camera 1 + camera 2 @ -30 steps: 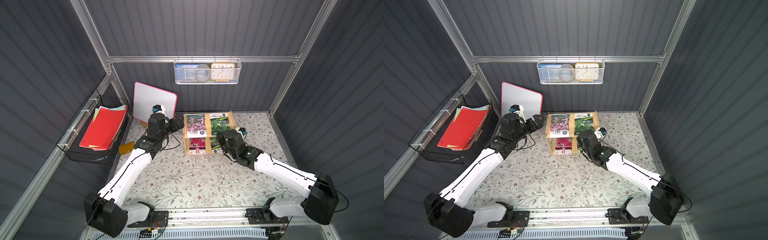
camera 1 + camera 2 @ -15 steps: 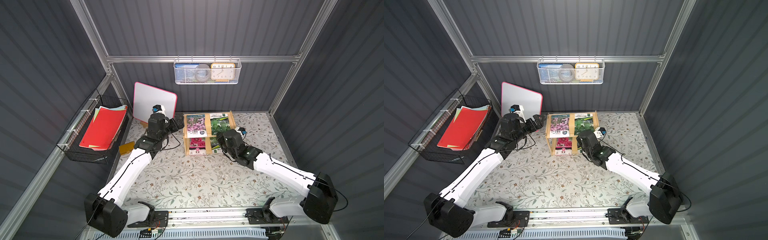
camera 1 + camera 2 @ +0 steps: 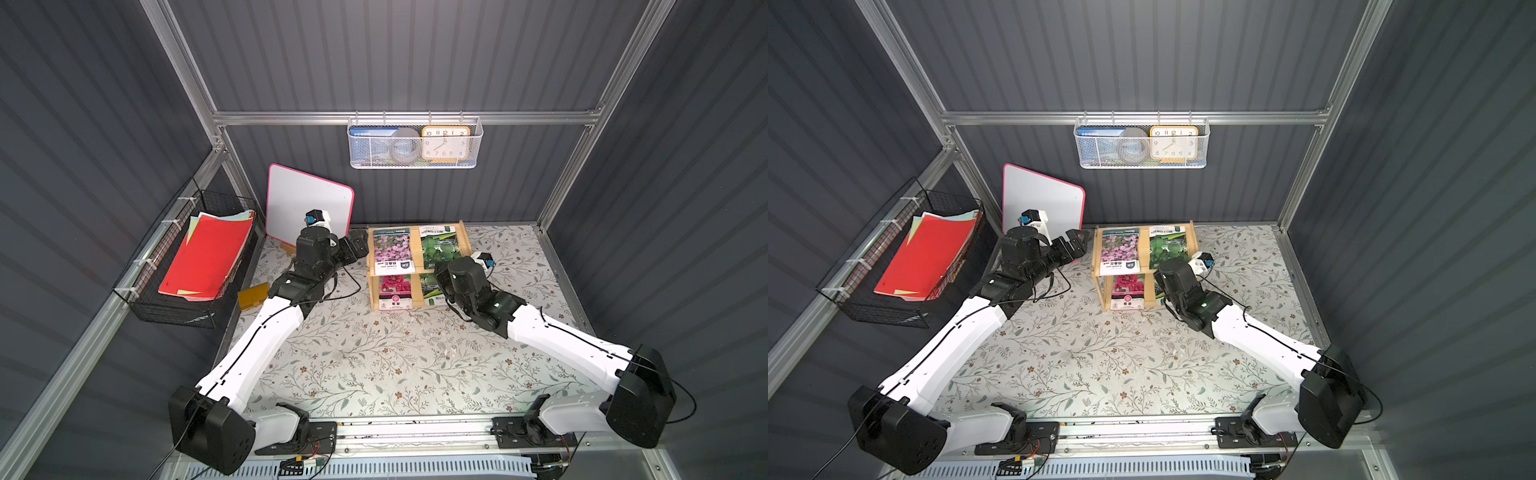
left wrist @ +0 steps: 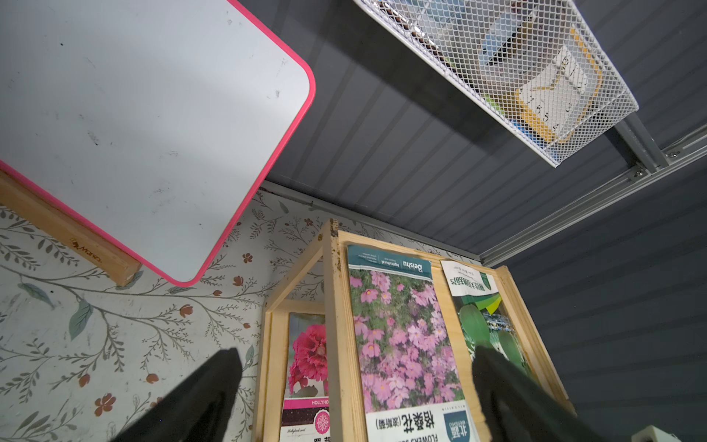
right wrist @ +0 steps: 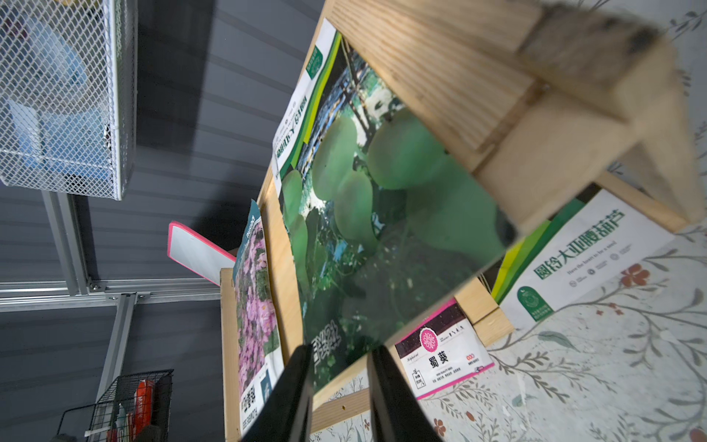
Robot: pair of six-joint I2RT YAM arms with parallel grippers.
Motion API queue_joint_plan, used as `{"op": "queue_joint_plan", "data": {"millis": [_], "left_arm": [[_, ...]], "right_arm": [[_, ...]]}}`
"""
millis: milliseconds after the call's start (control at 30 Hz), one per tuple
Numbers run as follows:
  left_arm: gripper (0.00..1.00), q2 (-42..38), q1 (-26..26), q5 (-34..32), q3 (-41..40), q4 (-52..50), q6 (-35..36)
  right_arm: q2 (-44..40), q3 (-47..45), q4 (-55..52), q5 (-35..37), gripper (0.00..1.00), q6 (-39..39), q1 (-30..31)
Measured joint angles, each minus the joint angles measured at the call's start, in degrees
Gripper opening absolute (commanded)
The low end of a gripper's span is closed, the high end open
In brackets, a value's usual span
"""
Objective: Take the seed bag off the shelf
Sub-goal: Pick up the seed packet from the shelf.
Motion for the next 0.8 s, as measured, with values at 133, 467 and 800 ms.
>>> {"op": "queue_joint_plan", "data": {"millis": [133,467,800], "left_arm": [[1.00,0.00,0.00,0.00,0.00,-0.02,0.02],[1.00,0.00,0.00,-0.02,0.00,-0.02,0.48],[1.00,0.00,0.00,-0.44,-0.04,-0.11,0.68]], "right_arm": [[0.00,0.22,0.85,0.15,0.29,-0.17,-0.04],[0.83,0.20,2.08,0.74,0.19,0.37,-0.26],[1.25,-2.95,6.05,3.34,0.00,2.71,-0.26]]}}
